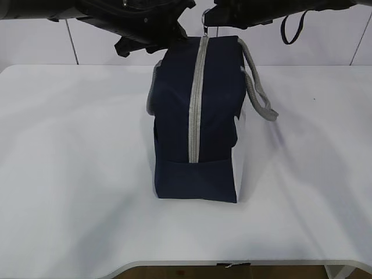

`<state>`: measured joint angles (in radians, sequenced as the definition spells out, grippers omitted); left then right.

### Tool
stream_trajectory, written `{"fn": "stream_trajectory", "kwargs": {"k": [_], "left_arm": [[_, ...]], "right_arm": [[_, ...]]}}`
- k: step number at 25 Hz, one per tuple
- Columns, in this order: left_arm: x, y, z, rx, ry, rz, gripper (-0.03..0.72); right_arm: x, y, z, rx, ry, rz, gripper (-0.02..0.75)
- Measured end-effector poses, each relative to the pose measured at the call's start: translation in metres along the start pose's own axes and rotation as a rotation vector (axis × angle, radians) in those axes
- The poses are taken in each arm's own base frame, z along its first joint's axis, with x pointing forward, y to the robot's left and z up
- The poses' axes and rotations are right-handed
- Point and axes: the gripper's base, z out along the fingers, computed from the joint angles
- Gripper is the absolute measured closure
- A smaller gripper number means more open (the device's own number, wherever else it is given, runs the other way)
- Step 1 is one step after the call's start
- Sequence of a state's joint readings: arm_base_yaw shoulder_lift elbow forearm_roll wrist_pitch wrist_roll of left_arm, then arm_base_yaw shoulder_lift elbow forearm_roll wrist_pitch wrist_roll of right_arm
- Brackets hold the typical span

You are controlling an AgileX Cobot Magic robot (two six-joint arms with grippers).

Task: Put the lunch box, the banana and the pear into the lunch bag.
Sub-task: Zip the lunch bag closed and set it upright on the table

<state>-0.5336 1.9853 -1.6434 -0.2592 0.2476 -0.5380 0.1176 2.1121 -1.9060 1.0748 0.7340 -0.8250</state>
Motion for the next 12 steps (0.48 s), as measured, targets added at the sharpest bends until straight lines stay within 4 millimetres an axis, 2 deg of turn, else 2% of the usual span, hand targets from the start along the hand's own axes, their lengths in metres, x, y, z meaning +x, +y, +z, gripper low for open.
{"fn": "stream_trajectory", "kwargs": {"k": [4,5,12], "left_arm": [[0.0005,0.0002,0.0006,0.002,0.003,-0.013,0.648],[0.0011,0.0008,0.0015,0.0,0.005,-0.014,0.664],[0.0022,0.0004,0.0022,0.003,0.007,-0.013,0.673]], "right_arm": [[0.0,0.0,0.0,0.0,0.0,0.0,0.731],[0.0,0.0,0.0,0.0,0.0,0.0,0.731],[0.0,0.0,0.0,0.0,0.0,0.0,0.731]]}}
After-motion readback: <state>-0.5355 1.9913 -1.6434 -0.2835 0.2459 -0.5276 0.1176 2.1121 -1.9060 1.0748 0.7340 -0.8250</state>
